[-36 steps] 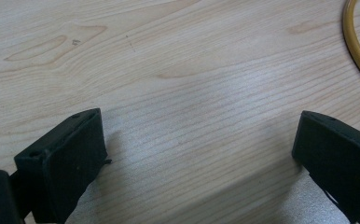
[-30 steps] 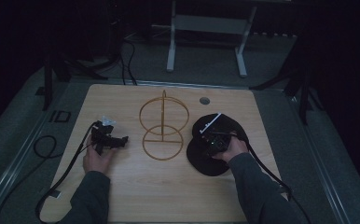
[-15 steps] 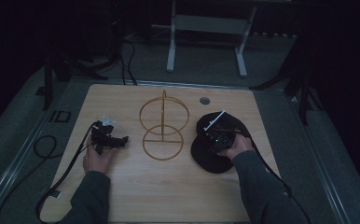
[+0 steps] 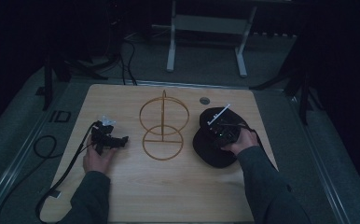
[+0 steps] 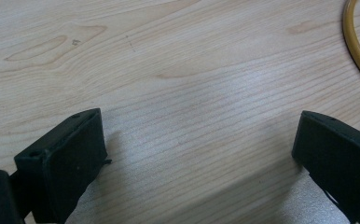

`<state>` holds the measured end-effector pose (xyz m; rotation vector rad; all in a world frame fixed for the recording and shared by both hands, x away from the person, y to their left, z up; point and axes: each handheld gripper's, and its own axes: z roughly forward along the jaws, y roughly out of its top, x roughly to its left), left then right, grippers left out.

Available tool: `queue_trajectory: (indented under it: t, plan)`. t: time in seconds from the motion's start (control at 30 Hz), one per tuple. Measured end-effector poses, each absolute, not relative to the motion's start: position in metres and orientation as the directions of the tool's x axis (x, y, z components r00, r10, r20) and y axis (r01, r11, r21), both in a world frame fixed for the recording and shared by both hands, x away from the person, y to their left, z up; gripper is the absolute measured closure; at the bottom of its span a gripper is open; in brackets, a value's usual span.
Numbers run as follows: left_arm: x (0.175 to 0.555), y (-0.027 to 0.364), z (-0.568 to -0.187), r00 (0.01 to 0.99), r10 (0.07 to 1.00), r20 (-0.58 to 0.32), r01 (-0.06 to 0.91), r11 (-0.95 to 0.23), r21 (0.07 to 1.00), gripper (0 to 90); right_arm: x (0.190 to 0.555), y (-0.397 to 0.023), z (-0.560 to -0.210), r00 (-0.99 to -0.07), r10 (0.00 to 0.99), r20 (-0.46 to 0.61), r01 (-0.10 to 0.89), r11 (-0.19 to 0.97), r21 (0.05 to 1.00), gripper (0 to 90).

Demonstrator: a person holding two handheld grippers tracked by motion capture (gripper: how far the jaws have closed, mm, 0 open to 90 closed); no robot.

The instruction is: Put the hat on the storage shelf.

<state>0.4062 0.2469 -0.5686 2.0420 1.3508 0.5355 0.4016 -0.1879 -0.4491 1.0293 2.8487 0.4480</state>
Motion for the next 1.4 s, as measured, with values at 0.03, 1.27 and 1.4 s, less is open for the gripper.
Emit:
queue_trajectory:
  t: [0.03, 1.27, 1.4]
  plan:
    - [0.406, 0.247, -0.569, 0.393, 0.919, -0.006, 0.666, -0.280, 0.691, 2.3, 0.402, -0.188, -0.447, -0.772, 0.635, 0.018, 0.611, 0.734, 0.297, 78.5]
    - [0.406, 0.247, -0.568, 0.394, 0.919, -0.006, 0.667, -0.281, 0.690, 2.3, 0.416, -0.185, -0.384, -0.796, 0.603, -0.049, 0.563, 0.768, 0.304, 78.5]
    - [0.406, 0.247, -0.568, 0.394, 0.919, -0.006, 0.667, -0.282, 0.689, 2.3, 0.417, -0.185, -0.378, -0.798, 0.601, -0.049, 0.560, 0.769, 0.309, 78.5]
